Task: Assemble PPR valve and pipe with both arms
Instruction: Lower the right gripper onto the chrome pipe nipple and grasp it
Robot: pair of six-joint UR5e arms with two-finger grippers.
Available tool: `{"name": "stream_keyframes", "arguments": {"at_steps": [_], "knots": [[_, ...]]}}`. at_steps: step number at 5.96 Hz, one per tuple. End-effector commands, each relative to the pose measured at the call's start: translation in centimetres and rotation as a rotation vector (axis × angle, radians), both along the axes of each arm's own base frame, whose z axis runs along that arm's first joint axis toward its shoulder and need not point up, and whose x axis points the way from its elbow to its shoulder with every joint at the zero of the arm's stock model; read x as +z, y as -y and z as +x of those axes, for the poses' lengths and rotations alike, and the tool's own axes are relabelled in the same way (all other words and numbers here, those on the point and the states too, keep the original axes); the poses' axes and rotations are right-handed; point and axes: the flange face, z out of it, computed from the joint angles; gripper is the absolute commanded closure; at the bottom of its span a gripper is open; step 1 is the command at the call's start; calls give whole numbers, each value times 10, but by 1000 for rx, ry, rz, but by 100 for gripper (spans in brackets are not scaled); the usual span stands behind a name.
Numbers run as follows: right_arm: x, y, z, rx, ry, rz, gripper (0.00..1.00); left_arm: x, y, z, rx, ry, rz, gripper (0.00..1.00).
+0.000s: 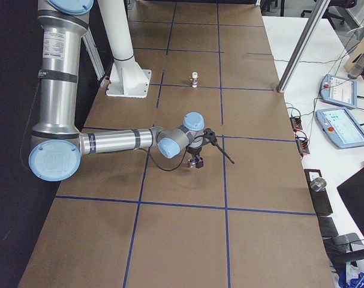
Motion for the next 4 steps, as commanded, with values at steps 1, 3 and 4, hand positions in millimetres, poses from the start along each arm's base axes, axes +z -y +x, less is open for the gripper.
{"name": "stream_keyframes", "arguments": {"at_steps": [1, 3, 4], "knots": [[1, -1, 0, -8, 2, -1, 93, 0, 0, 0, -6, 0, -6, 0], [-5, -1, 1, -9, 8, 3, 98, 0, -1, 0, -5, 2, -6, 0], [-22, 3, -1, -2, 21, 13, 100, 0, 0, 0, -6, 0, -6, 0]]}}
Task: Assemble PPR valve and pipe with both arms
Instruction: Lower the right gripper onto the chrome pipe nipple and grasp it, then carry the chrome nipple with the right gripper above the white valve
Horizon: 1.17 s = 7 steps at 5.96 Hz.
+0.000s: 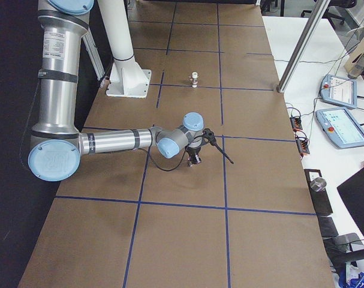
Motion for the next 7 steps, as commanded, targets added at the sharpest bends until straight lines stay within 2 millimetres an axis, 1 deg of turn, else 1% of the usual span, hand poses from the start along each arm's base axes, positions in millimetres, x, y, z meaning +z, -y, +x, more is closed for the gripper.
{"name": "stream_keyframes", "arguments": {"at_steps": [1, 2, 3, 4, 5, 6, 7], "knots": [[-37, 6, -5, 3, 15, 5, 100, 0, 0, 0, 0, 1, -1, 0], [-80, 24, -18, 3, 24, 16, 100, 0, 0, 0, 3, -1, 3, 0], [-113, 39, -27, 5, 27, 21, 100, 0, 0, 0, 1, 1, 1, 0], [-136, 45, -32, 4, 34, 30, 99, 0, 0, 0, 0, 1, -1, 0], [-153, 52, -38, 2, 44, 43, 99, 0, 0, 0, 0, 1, -1, 0], [-172, 54, -49, 6, 70, 45, 99, 0, 0, 0, -2, 1, -3, 0], [-205, 56, -78, 38, 113, 5, 100, -1, 0, 0, -3, -1, -1, 0]]}}
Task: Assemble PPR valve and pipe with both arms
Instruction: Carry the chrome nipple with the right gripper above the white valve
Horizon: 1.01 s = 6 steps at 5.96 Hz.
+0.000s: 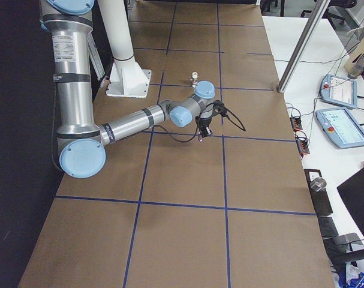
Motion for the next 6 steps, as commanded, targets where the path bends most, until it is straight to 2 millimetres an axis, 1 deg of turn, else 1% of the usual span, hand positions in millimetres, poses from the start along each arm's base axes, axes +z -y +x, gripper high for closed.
{"name": "stream_keyframes", "arguments": {"at_steps": [1, 2, 3, 4, 5, 6], "knots": [[-52, 2, -40, 14, 62, -17, 100, -1, 1, 0, -1, 0, 1, 0], [-87, 0, -67, -19, 66, -16, 100, -1, 1, 0, -1, 0, 1, 0], [-126, 0, -92, -39, 60, 2, 100, -1, 1, 0, -1, 0, 1, 0], [-149, -5, -111, -39, 59, 52, 100, 0, 1, 0, -1, 0, -1, 0], [-161, -10, -120, -49, 70, 71, 100, 0, 1, 0, -1, 0, -1, 0], [-174, -19, -135, -71, 81, 87, 100, 0, 1, 0, -1, 0, -1, 0]]}}
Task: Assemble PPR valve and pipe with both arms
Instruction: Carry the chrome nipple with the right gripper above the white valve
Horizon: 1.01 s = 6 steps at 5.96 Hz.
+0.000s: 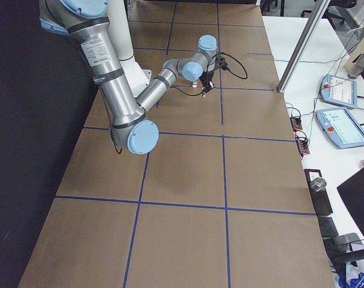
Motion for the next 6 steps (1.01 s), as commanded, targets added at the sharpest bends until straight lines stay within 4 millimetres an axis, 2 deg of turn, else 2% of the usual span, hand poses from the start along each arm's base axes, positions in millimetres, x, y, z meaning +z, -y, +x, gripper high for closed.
{"name": "stream_keyframes", "arguments": {"at_steps": [1, 2, 3, 4, 6], "knots": [[-28, -13, -26, -2, 1, 42, 100, 0, 0, 0, 1, 0, 1, 0], [-59, -14, -36, -4, -26, 25, 100, 1, 0, 0, 0, 0, -2, 0], [-82, -19, -45, -13, -38, 26, 100, 0, 0, 0, 0, -2, 0, 0], [-86, -35, -67, -14, -57, 60, 100, 0, 0, 0, 0, -2, 0, 0], [-111, -69, -115, 0, -61, 79, 100, 0, 1, 0, 0, -2, -2, 0]]}}
